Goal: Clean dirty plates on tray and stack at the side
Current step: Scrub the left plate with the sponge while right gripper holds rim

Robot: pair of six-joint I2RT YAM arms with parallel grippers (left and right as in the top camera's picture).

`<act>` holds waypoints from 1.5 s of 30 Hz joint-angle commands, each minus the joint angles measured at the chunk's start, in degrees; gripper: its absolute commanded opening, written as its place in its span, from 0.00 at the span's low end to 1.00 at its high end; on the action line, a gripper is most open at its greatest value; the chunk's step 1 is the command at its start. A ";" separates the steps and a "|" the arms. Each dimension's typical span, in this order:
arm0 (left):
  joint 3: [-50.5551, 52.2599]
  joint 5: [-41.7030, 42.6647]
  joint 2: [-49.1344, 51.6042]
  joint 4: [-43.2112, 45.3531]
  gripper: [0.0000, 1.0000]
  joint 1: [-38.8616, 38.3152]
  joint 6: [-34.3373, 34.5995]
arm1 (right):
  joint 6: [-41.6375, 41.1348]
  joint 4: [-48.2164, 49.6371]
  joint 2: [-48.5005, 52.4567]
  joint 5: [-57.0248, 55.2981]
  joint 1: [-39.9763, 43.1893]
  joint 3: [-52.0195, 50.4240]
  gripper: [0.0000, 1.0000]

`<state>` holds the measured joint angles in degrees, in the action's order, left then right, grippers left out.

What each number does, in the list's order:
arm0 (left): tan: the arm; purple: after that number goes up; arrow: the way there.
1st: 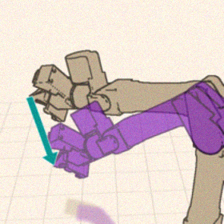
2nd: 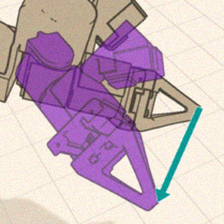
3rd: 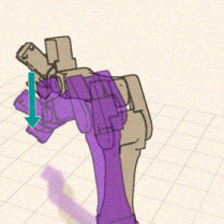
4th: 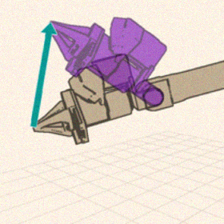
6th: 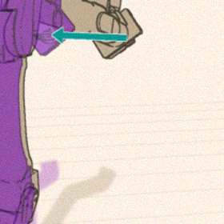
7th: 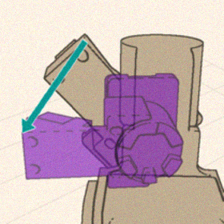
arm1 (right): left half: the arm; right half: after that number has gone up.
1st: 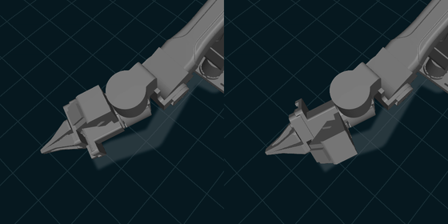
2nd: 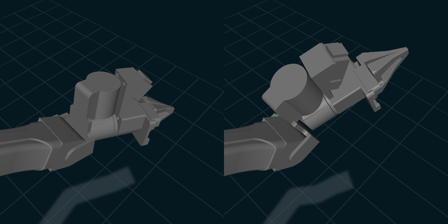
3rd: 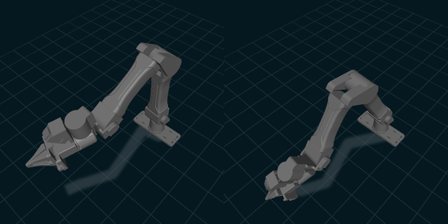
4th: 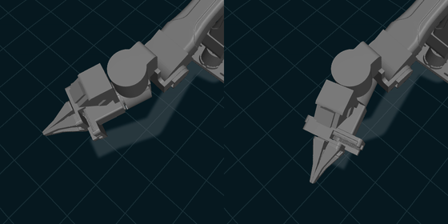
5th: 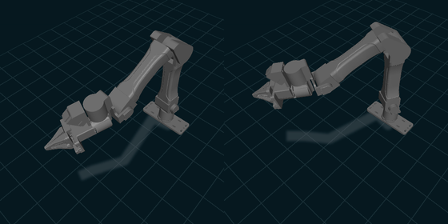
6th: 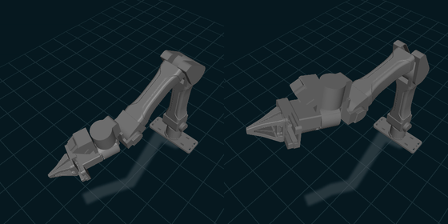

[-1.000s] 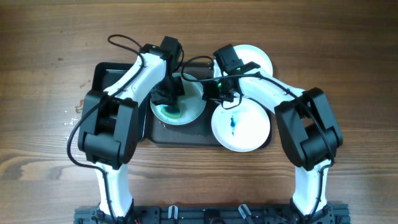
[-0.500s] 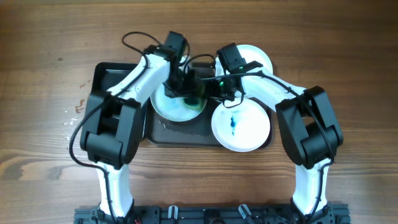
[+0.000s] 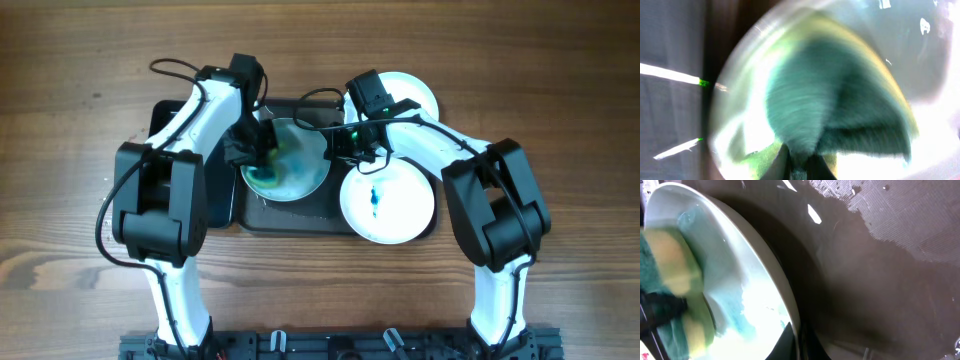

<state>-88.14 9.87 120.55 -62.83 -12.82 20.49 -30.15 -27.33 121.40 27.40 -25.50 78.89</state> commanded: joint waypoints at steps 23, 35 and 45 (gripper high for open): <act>-0.04 -17.18 0.96 1.27 0.04 -6.08 5.38 | -1.53 -0.31 0.90 0.55 0.24 0.00 0.04; -0.04 14.93 0.96 7.17 0.04 -6.03 -12.57 | -1.53 -0.31 0.90 0.76 0.24 0.00 0.04; -0.04 -25.94 0.96 8.92 0.04 -5.95 7.91 | -1.49 -0.33 0.90 0.72 0.24 0.00 0.04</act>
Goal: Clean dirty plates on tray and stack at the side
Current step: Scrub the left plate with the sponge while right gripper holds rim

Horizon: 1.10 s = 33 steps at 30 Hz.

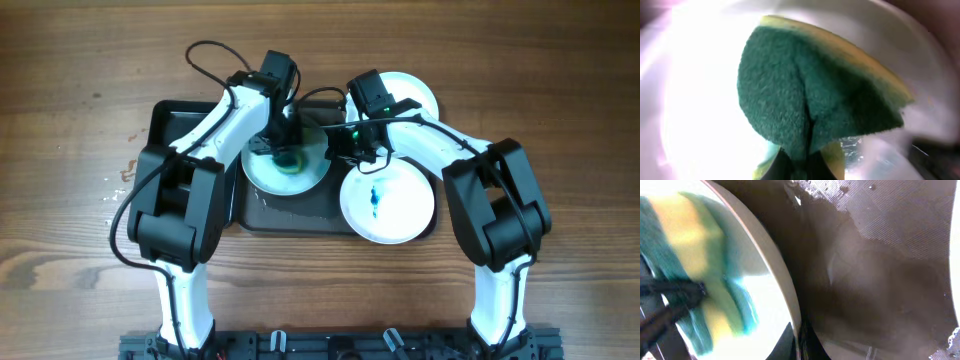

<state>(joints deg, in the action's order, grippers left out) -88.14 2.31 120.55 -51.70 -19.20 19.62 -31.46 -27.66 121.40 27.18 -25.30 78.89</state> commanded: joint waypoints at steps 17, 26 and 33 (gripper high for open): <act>-0.04 22.40 0.96 -3.32 0.04 -0.96 -12.33 | -0.22 0.02 0.87 0.96 0.04 0.00 0.04; -0.04 -8.24 0.96 1.03 0.04 0.00 3.63 | -0.22 0.02 0.90 0.96 0.04 0.00 0.04; -0.48 -3.48 -1.40 -4.96 0.04 0.42 6.36 | -0.07 0.00 0.87 0.94 0.04 0.00 0.04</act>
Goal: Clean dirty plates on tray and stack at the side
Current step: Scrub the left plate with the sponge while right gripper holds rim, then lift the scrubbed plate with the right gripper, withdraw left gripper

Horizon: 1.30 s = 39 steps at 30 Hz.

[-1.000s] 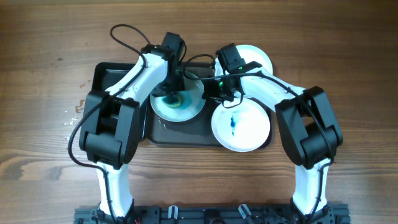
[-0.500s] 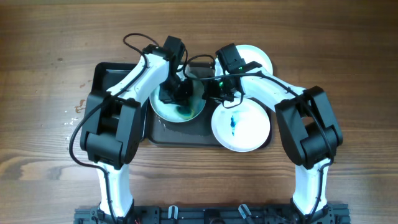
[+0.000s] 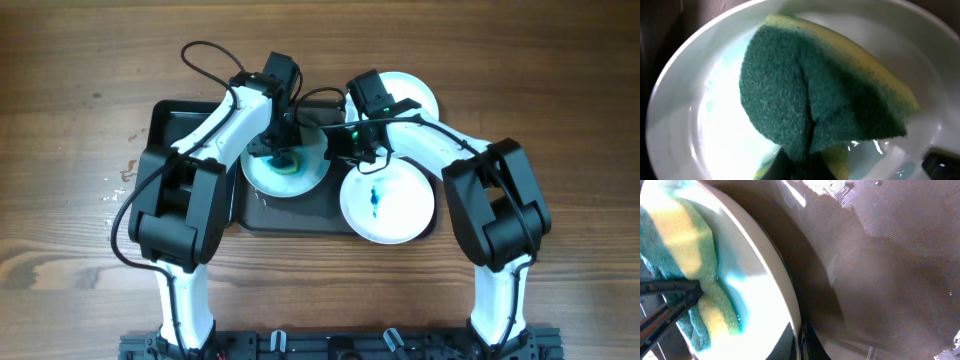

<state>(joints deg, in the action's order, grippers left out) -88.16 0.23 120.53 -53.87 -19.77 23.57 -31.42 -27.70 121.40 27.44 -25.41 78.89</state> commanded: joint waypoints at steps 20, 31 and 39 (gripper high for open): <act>-5.05 -2.01 -19.15 -16.46 0.04 21.14 -1.03 | 7.19 -7.91 -12.74 -23.32 -4.22 0.02 0.04; -5.05 -2.03 -19.15 -16.24 0.04 21.97 -1.03 | 7.43 -16.26 -23.91 -74.47 -19.93 0.02 0.04; -5.05 -2.01 -19.15 -16.26 0.04 21.97 -0.83 | 9.20 -16.52 -24.20 -105.63 -32.33 0.02 0.04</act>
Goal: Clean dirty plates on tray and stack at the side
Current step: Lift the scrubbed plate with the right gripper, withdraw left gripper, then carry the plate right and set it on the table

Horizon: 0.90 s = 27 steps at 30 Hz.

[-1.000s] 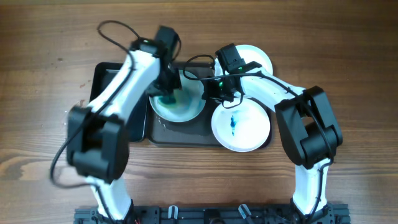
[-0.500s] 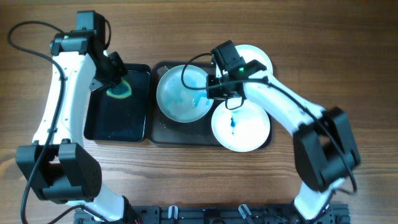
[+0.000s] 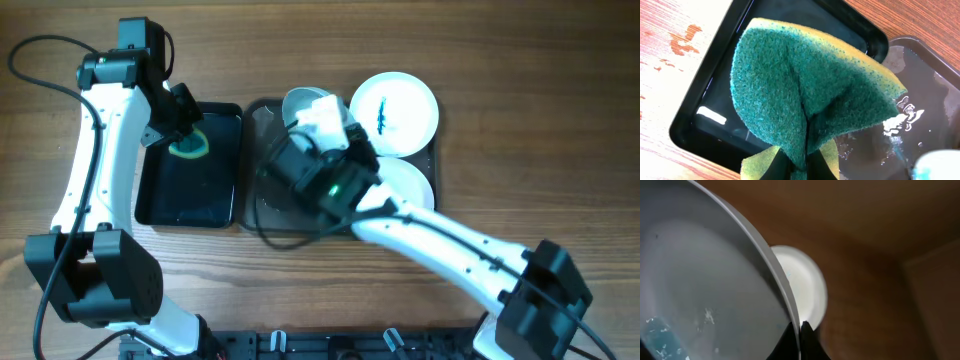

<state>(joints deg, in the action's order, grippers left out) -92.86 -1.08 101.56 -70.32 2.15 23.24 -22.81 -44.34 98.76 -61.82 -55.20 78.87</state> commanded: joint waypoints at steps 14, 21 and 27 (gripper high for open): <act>-0.35 -0.68 -0.17 0.15 0.04 0.04 -0.48 | -2.10 1.70 -3.67 6.93 -0.59 0.04 0.04; -0.35 -0.68 -0.17 0.15 0.04 -0.07 -0.48 | -3.04 1.88 -7.69 47.06 16.26 0.04 0.04; -0.35 -0.66 -0.17 -0.31 0.04 -0.07 -0.48 | -2.47 1.31 -8.13 79.28 36.54 0.04 0.04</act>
<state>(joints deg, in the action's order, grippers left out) -92.86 -1.08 101.56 -70.37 2.15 23.24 -24.60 -42.85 92.55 -4.38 -26.24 78.87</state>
